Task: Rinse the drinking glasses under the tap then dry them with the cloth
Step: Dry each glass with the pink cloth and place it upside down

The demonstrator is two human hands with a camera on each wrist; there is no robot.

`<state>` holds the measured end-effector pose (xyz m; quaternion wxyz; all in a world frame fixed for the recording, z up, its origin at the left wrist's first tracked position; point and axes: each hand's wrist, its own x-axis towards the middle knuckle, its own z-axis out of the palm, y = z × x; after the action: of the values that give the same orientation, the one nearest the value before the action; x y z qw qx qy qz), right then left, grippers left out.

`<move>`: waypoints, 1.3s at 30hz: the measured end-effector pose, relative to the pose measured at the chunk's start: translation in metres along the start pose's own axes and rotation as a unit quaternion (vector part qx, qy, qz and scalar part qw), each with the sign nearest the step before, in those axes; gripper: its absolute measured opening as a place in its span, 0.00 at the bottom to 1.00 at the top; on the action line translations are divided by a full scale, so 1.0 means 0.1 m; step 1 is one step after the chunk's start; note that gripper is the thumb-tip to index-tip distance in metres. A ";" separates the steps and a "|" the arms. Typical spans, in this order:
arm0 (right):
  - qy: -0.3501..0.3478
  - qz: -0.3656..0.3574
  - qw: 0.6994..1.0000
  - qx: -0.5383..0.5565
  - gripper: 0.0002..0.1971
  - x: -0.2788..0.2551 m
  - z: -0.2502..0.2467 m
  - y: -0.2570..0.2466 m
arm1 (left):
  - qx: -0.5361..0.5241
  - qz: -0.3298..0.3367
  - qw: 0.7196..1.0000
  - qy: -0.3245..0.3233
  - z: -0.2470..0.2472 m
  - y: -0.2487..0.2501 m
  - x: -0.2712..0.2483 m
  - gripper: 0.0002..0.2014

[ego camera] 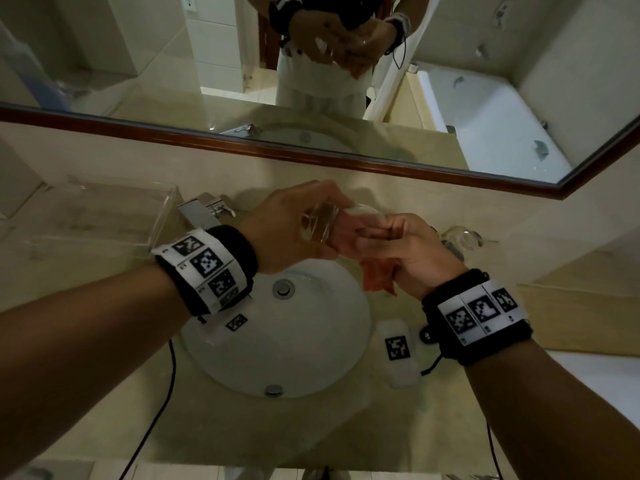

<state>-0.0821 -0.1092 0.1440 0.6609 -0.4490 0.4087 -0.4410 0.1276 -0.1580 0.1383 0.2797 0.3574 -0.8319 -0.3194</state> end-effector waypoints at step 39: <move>0.057 -0.037 0.992 -0.107 0.14 0.00 0.08 -0.23 | -0.123 -0.066 0.990 -0.005 -0.04 0.16 0.13 0.28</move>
<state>-0.0794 -0.1123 0.1678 0.5678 -0.5065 0.4735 -0.4436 0.1166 -0.1607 0.1558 0.2960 0.3725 -0.7621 -0.4391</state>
